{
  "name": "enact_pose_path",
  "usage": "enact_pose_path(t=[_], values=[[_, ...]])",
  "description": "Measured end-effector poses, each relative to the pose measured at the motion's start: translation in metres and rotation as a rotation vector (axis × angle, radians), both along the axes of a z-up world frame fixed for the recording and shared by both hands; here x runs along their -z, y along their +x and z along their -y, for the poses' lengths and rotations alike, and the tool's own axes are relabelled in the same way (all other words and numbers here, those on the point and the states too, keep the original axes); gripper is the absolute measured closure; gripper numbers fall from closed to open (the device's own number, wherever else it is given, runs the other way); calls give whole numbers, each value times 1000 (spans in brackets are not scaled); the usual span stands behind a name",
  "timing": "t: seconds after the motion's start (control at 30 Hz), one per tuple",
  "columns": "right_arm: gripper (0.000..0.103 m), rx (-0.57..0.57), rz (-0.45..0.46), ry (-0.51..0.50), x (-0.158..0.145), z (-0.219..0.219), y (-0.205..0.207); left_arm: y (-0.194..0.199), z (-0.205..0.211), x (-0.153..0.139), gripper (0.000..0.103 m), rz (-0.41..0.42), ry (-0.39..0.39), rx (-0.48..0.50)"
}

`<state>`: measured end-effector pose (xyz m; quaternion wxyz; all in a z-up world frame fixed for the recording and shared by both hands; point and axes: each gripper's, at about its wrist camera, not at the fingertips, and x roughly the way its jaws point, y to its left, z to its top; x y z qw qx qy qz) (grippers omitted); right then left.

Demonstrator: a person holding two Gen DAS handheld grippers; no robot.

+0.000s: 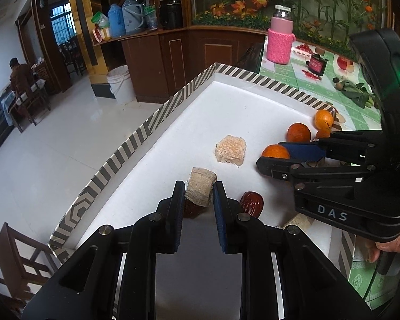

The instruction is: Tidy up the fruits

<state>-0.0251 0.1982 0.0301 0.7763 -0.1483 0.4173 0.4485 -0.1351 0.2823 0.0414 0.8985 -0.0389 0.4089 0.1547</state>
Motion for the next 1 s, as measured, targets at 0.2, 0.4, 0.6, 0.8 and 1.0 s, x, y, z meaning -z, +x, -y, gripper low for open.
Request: enact_pose_path(t=[0.2, 0.4, 0.6, 0.8, 1.0], values=[[73, 7, 15, 3, -7, 6, -5, -1, 0, 0, 62, -7, 0, -12], [72, 49, 58, 72, -33, 38, -21, -8, 2, -9, 42, 34, -2, -38], [72, 142, 104, 155, -51, 83, -44, -16, 25, -27, 42, 117, 74, -67], [72, 229, 117, 180, -52, 120, -61, -18, 50, -35, 42, 172, 64, -42], [72, 251, 135, 193, -55, 137, -70, -21, 66, -34, 42, 172, 49, -36]])
